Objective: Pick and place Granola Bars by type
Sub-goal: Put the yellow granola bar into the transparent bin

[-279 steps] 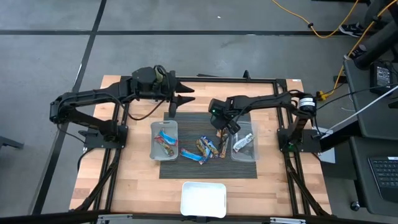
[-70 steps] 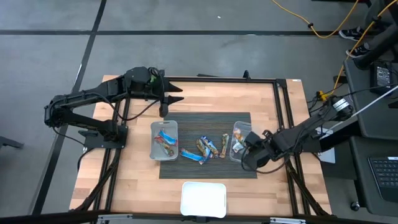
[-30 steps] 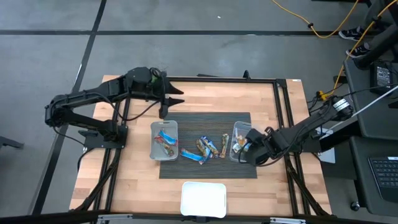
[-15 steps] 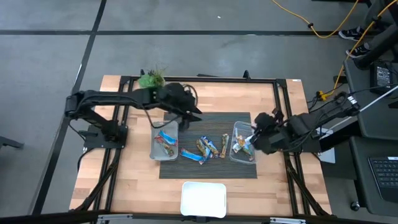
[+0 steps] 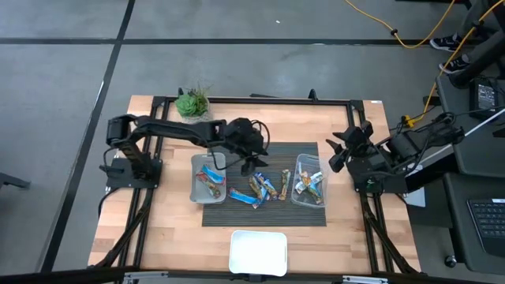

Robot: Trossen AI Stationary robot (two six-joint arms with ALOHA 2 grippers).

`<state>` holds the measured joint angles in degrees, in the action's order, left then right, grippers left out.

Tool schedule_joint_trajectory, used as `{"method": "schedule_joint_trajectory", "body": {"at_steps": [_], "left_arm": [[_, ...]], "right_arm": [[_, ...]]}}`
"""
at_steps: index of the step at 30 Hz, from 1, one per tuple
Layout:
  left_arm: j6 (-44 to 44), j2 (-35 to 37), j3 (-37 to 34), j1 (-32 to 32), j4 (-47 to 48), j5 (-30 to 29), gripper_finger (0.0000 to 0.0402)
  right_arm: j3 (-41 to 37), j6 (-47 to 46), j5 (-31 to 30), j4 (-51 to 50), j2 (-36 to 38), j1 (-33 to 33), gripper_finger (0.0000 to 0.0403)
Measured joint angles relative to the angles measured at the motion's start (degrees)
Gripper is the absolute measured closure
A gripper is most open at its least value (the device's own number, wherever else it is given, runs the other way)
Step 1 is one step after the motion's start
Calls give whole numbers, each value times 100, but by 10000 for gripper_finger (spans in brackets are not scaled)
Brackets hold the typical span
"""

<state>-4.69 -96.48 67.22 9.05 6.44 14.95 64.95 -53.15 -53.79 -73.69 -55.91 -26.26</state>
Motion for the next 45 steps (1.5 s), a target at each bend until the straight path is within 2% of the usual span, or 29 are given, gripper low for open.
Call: {"method": "schedule_joint_trajectory", "body": {"at_steps": [4, 12, 19, 24, 31, 34, 45], "left_arm": [[-158, -387, 74, -7, -146, -336, 171], [-208, -1445, 983, -66, 275, -756, 165], [-210, -2123, 1705, -201, 546, -767, 165], [-269, -2557, 1923, -308, 641, -739, 165], [-499, -2832, 2107, -372, 651, -660, 164], [-565, -2834, 2156, -376, 665, -511, 164], [-660, -2880, 2162, -459, 534, -529, 164]], "right_arm": [[0, 390, -15, 22, -17, 0, 254], [0, 1256, -18, 64, -25, 0, 254], [0, 1850, -60, 62, -25, 2, 254], [0, 2115, -61, 59, -16, 2, 254], [0, 2390, -60, 53, -18, 2, 254], [0, 2411, -62, 7, -16, 2, 254], [0, 2499, -62, -17, -14, 2, 254]]}}
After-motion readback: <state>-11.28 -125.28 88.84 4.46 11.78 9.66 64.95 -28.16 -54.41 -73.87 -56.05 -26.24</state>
